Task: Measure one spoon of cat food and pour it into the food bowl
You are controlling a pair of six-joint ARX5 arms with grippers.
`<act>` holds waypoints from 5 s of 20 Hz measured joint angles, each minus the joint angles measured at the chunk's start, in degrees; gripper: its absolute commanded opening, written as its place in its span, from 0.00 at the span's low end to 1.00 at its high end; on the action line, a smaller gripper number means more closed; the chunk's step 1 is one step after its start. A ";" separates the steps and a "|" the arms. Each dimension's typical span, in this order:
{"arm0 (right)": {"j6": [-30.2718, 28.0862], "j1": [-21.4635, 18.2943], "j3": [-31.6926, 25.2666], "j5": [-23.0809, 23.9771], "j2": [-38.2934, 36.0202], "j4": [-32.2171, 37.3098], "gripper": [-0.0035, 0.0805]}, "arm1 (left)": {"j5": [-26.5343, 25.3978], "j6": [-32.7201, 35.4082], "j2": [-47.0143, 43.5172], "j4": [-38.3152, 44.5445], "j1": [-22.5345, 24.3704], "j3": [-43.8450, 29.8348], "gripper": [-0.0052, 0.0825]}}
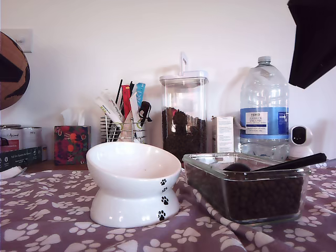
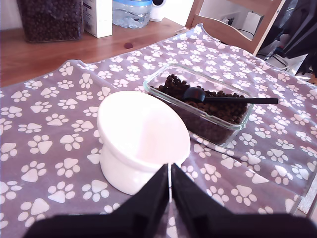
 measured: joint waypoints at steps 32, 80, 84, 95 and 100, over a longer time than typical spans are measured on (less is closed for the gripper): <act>-3.93 2.67 -29.44 2.84 -15.56 27.82 0.32 | 0.00 0.00 0.00 0.22 -0.04 0.00 0.04; 7.10 2.51 -30.88 5.09 -5.97 36.57 0.03 | 0.00 -0.81 0.00 0.13 -0.04 0.00 0.04; 10.73 2.51 -30.88 4.33 -5.97 36.65 0.03 | 0.00 -0.98 0.00 0.13 -0.04 0.00 0.04; 21.88 2.51 -30.88 2.23 -5.97 37.38 0.03 | 0.00 -1.09 0.00 0.13 -0.04 0.00 0.04; 25.83 2.25 -30.88 0.57 -5.97 37.86 0.03 | 0.02 -1.09 0.00 0.11 -0.04 0.00 0.04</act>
